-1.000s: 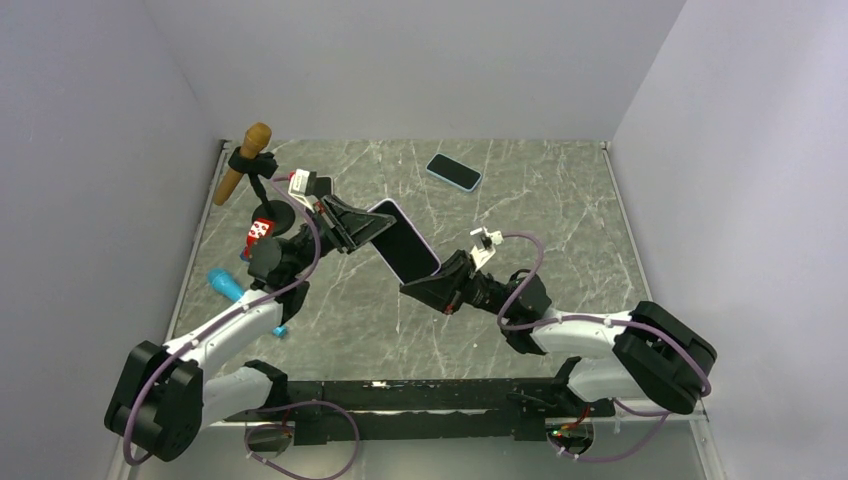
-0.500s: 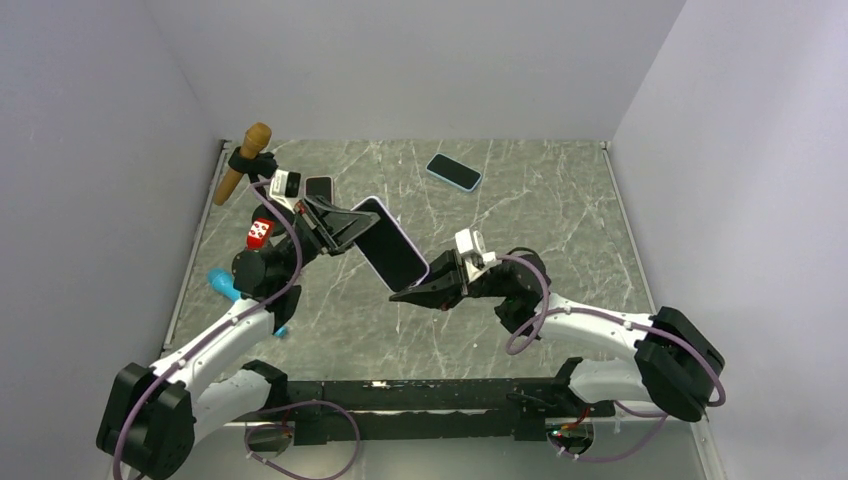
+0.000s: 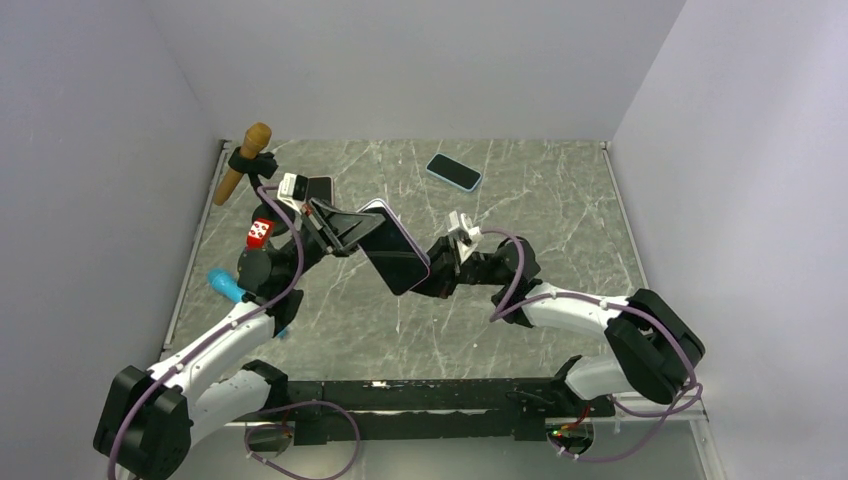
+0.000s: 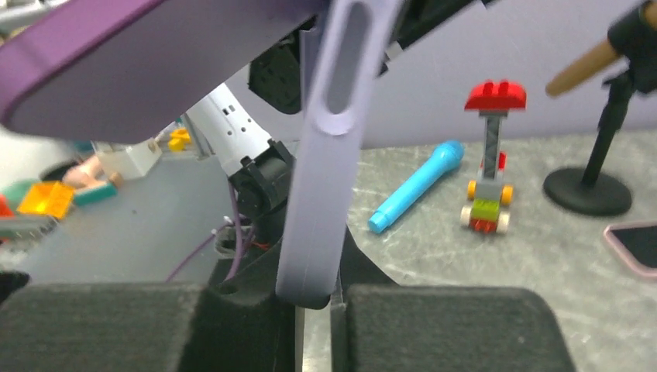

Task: Take the phone out of the phone case
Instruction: Remove the phone case from the phone.

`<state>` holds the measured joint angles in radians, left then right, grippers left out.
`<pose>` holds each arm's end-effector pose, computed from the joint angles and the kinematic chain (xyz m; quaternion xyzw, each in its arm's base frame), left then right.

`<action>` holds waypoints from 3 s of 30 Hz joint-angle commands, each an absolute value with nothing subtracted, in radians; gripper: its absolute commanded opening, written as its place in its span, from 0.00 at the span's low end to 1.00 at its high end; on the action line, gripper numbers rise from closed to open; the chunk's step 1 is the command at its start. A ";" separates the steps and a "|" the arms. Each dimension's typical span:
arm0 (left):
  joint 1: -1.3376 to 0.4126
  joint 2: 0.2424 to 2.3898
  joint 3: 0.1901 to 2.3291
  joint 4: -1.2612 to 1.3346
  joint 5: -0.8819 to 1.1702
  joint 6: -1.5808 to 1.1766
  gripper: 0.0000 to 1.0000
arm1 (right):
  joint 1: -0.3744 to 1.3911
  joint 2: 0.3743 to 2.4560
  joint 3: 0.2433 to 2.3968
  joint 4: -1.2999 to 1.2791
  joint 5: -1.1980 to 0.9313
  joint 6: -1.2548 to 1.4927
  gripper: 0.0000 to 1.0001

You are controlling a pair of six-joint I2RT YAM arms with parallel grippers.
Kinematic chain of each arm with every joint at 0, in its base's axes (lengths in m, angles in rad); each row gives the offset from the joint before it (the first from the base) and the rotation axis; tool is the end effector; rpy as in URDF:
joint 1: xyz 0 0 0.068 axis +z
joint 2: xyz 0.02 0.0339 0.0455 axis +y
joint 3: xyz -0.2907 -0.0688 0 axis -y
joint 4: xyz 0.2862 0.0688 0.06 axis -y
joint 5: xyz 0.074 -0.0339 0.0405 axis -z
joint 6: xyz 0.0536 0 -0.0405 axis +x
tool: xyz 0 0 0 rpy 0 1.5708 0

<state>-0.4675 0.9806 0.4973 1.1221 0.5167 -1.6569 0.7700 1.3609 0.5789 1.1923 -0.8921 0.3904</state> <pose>0.1990 -0.1301 0.3471 -0.0543 0.4877 -0.8103 0.3203 0.1888 0.2412 0.2816 -0.4476 0.4176 0.6114 0.5014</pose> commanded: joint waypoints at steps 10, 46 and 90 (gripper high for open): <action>-0.440 0.930 0.613 0.664 0.601 -1.224 0.00 | 0.703 1.103 0.414 0.455 -0.305 0.692 0.92; -0.472 1.031 0.558 0.777 0.705 -1.265 0.00 | 0.787 1.072 0.334 1.078 -0.499 1.163 0.36; -0.593 0.642 0.266 0.672 0.643 -0.907 0.82 | 0.779 1.129 0.276 1.444 -0.502 1.389 0.00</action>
